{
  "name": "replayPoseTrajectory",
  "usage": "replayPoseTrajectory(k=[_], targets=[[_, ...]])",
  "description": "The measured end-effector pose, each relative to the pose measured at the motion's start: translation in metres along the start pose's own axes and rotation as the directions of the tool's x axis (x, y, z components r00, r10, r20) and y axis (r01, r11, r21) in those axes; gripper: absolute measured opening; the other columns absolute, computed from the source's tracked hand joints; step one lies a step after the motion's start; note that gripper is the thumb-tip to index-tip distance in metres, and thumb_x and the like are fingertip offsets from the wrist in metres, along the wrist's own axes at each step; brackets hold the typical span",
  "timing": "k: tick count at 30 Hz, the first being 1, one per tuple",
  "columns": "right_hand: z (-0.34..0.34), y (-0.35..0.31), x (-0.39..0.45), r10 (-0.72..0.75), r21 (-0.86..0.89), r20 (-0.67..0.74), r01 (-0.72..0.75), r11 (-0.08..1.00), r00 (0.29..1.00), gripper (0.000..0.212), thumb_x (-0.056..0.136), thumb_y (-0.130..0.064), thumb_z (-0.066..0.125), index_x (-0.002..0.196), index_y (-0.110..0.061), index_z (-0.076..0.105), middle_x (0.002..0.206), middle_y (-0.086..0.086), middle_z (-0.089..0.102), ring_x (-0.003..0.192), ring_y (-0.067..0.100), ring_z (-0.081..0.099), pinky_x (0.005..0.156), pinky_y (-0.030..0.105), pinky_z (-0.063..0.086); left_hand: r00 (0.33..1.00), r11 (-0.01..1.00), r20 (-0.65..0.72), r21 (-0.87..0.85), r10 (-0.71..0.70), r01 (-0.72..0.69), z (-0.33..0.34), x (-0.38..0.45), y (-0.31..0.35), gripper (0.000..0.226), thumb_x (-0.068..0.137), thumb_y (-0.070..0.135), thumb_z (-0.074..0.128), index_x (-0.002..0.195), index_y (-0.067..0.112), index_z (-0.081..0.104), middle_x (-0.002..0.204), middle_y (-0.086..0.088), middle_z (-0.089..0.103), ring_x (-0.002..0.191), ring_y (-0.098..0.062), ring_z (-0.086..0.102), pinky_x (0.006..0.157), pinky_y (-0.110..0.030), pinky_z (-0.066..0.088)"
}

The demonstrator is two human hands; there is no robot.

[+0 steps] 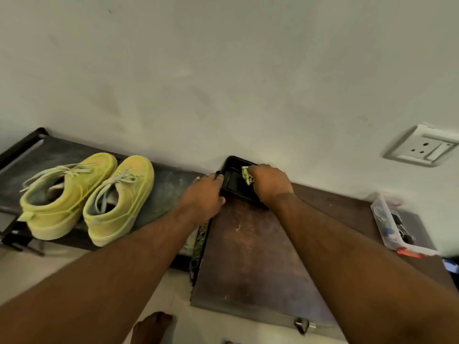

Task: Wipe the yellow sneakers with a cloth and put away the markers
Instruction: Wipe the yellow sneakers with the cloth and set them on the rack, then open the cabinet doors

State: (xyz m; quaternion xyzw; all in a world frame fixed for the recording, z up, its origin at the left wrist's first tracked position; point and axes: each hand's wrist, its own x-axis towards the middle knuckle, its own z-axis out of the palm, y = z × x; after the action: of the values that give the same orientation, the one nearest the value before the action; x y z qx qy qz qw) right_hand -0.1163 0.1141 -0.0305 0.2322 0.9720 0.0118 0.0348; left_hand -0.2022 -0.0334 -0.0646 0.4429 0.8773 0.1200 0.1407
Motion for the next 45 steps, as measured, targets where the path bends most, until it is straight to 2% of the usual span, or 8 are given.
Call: replayPoseTrajectory(k=[6, 13, 18, 26, 33, 36, 40, 45], targets=[[0.033, 0.003, 0.019, 0.094, 0.370, 0.053, -0.107, 0.923, 0.994, 0.034, 0.085, -0.009, 0.052, 0.118, -0.013, 0.062, 0.120, 0.012, 0.063, 0.113, 0.031, 0.057, 0.092, 0.032, 0.046, 1.000, 0.999, 0.024, -0.034, -0.011, 0.012, 0.016, 0.011, 0.000, 0.064, 0.096, 0.029, 0.053, 0.151, 0.012, 0.026, 0.137, -0.009, 0.053, 0.125, -0.028, 0.048, 0.098, -0.039, 0.045], [0.017, 0.022, 0.011, -0.005, 0.602, 0.186, -0.110, 0.791, 0.983, 0.050, 0.092, -0.029, 0.053, 0.141, -0.021, 0.046, 0.131, 0.002, 0.057, 0.120, 0.016, 0.051, 0.094, 0.018, 0.033, 1.000, 0.999, 0.017, -0.052, -0.011, 0.012, 0.012, 0.005, 0.008, 0.070, 0.095, 0.032, 0.053, 0.152, 0.009, 0.020, 0.147, -0.010, 0.042, 0.134, -0.027, 0.041, 0.109, -0.037, 0.033], [0.001, 0.006, -0.015, -0.055, 0.520, 0.127, -0.019, 0.854, 0.990, 0.045, 0.094, -0.014, 0.045, 0.139, -0.014, 0.049, 0.144, 0.008, 0.047, 0.133, 0.022, 0.043, 0.102, 0.018, 0.029, 0.995, 1.000, -0.098, 0.003, -0.031, 0.031, -0.005, -0.031, 0.007, 0.061, 0.096, 0.031, 0.049, 0.149, 0.008, 0.029, 0.153, -0.009, 0.035, 0.140, -0.024, 0.032, 0.116, -0.035, 0.020], [-0.036, -0.042, -0.119, -0.206, 0.340, 0.171, 0.138, 0.930, 0.964, 0.045, 0.094, -0.009, 0.037, 0.138, -0.013, 0.048, 0.145, 0.007, 0.046, 0.135, 0.023, 0.040, 0.111, 0.037, 0.033, 0.998, 0.998, -0.027, 0.001, -0.059, 0.059, 0.006, -0.159, 0.029, 0.055, 0.097, 0.028, 0.045, 0.148, 0.011, 0.033, 0.151, -0.007, 0.038, 0.137, -0.022, 0.037, 0.115, -0.033, 0.026], [-0.038, -0.008, -0.268, 0.020, 0.289, 0.191, -0.076, 0.954, 0.981, 0.048, 0.096, -0.011, 0.039, 0.143, -0.019, 0.043, 0.150, 0.002, 0.039, 0.138, 0.016, 0.036, 0.112, 0.025, 0.023, 0.987, 0.989, 0.110, -0.101, 0.122, -0.111, 0.070, -0.239, 0.102, 0.052, 0.100, 0.028, 0.038, 0.150, 0.014, 0.030, 0.155, -0.005, 0.033, 0.141, -0.019, 0.032, 0.115, -0.028, 0.024], [-0.006, 0.026, -0.312, 0.129, 0.233, 0.252, -0.190, 0.954, 0.959, 0.041, 0.097, -0.015, 0.040, 0.137, -0.017, 0.048, 0.142, 0.007, 0.049, 0.128, 0.023, 0.047, 0.108, 0.033, 0.035, 0.967, 0.977, 0.204, -0.179, 0.150, -0.114, 0.097, -0.247, 0.130, 0.052, 0.099, 0.025, 0.039, 0.150, 0.016, 0.031, 0.156, -0.002, 0.034, 0.142, -0.016, 0.031, 0.116, -0.026, 0.024], [0.043, 0.064, -0.346, 0.163, 0.169, 0.378, -0.241, 0.956, 0.911, 0.046, 0.096, -0.014, 0.037, 0.141, -0.018, 0.043, 0.147, 0.005, 0.043, 0.133, 0.021, 0.043, 0.109, 0.032, 0.035, 0.948, 0.928, 0.316, -0.362, 0.031, 0.090, 0.130, -0.223, 0.165, 0.053, 0.096, 0.024, 0.050, 0.147, 0.014, 0.039, 0.150, -0.004, 0.042, 0.137, -0.019, 0.040, 0.110, -0.024, 0.030], [0.074, 0.105, -0.343, -0.021, 0.077, 0.479, -0.019, 0.997, 0.877, 0.060, 0.093, -0.004, 0.035, 0.150, -0.015, 0.024, 0.158, 0.007, 0.018, 0.145, 0.021, 0.019, 0.115, 0.032, 0.019, 0.871, 0.618, 0.479, -0.652, -0.113, 0.439, 0.180, -0.184, 0.204, 0.061, 0.083, -0.012, 0.053, 0.141, 0.006, 0.046, 0.130, -0.009, 0.059, 0.111, -0.019, 0.058, 0.082, -0.020, 0.045]])
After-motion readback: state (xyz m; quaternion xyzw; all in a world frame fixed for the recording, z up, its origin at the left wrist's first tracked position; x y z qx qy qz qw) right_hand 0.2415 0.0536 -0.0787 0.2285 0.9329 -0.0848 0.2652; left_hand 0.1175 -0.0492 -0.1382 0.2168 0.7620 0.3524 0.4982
